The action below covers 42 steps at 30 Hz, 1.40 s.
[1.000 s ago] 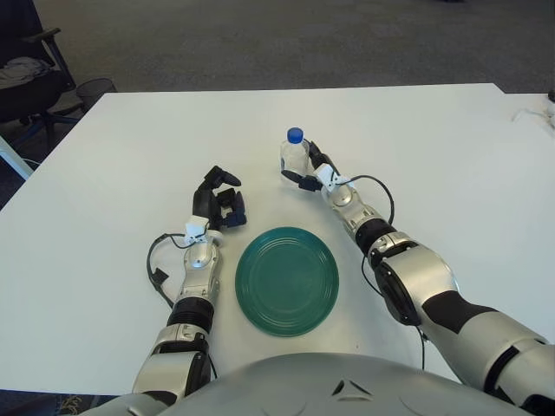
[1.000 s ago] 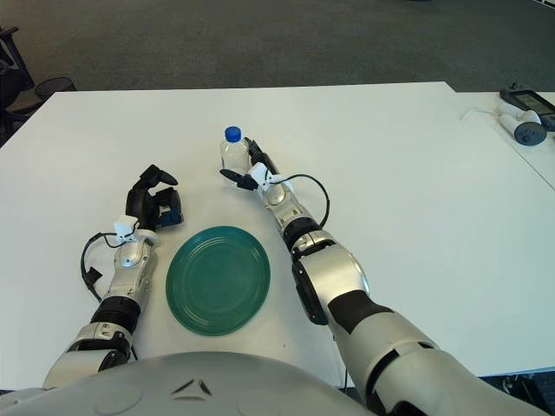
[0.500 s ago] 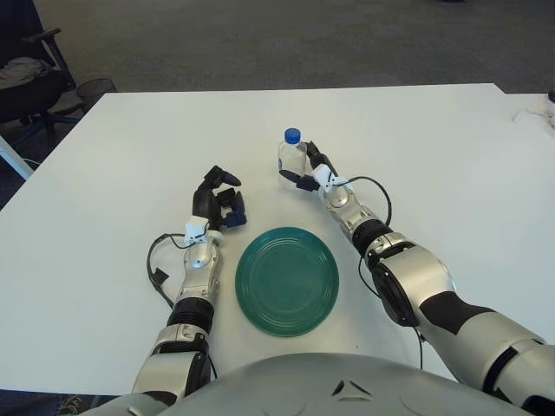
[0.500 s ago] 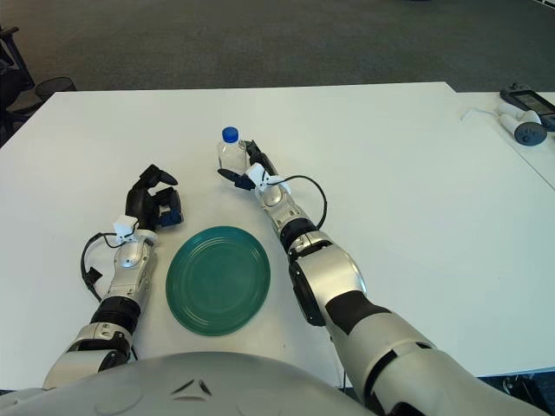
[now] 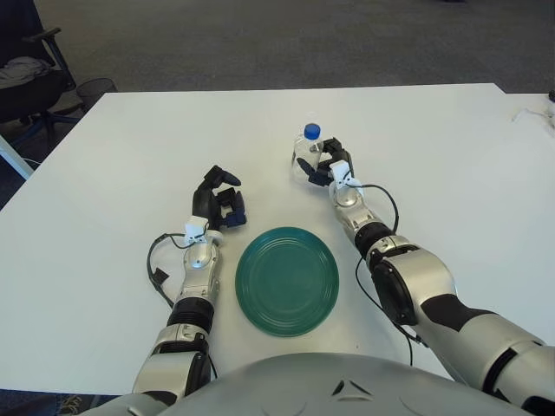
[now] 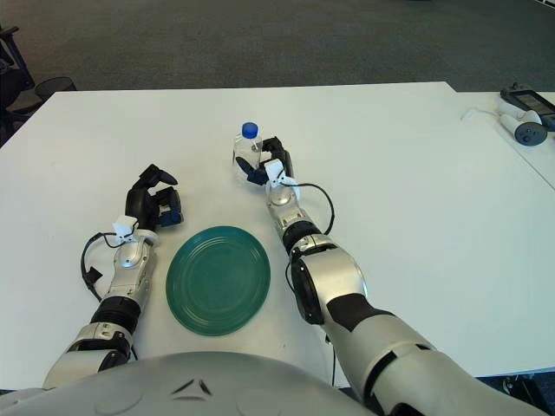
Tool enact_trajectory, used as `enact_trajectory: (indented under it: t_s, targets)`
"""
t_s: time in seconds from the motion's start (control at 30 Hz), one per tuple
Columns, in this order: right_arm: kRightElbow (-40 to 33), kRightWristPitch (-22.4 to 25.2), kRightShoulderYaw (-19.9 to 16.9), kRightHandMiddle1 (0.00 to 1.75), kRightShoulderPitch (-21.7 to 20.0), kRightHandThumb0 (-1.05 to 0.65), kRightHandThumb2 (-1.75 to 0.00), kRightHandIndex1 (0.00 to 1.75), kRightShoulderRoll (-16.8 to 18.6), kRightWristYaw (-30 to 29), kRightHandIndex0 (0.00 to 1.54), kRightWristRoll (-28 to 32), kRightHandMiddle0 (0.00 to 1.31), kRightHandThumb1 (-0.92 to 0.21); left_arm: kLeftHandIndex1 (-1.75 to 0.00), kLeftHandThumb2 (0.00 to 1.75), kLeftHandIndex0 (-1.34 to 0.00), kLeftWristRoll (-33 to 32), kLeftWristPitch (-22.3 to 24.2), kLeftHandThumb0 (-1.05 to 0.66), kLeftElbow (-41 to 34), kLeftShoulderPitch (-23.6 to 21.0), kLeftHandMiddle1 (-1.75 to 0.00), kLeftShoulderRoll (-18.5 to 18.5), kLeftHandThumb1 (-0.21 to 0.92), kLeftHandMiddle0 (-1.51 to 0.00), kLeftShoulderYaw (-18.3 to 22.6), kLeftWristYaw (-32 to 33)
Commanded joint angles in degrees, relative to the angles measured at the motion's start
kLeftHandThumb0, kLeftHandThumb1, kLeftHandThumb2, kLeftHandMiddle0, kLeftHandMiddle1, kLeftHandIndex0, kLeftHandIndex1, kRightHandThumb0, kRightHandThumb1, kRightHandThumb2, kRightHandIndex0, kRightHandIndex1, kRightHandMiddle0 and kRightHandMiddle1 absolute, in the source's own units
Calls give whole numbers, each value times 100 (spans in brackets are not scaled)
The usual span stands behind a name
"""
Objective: Put the bottle into the plate.
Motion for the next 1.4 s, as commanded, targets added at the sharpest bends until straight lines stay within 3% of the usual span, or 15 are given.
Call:
enact_trajectory:
  t_s: [0.0, 0.3, 0.83, 1.17, 1.37]
  targets:
    - [142, 127, -88, 175, 284, -14, -122, 175, 373, 15, 118, 110, 97, -33, -175, 153, -75, -15, 29, -55, 297, 461, -175, -106, 15, -129, -33, -62]
    - [155, 112, -183, 175, 337, -10, -132, 175, 370, 85, 118, 190, 100, -28, -175, 153, -75, 73, 77, -55, 273, 457, -175, -110, 15, -129, -50, 70]
    - [184, 221, -216, 175, 391, -8, -134, 175, 308, 218, 116, 270, 99, -27, -175, 152, -75, -5, 186, -54, 216, 454, -175, -121, 15, -128, -26, 6]
    - [-196, -150, -369, 175, 323, -7, -138, 175, 74, 542, 115, 436, 99, -25, -175, 150, -74, -22, 136, -54, 308, 401, -175, -106, 16, -128, -23, -55]
    - [-766, -825, -430, 175, 425, -6, -136, 175, -50, 1066, 120, 641, 100, -26, -175, 151, -74, -53, 172, -54, 291, 379, -175, -119, 16, -128, -30, -111]
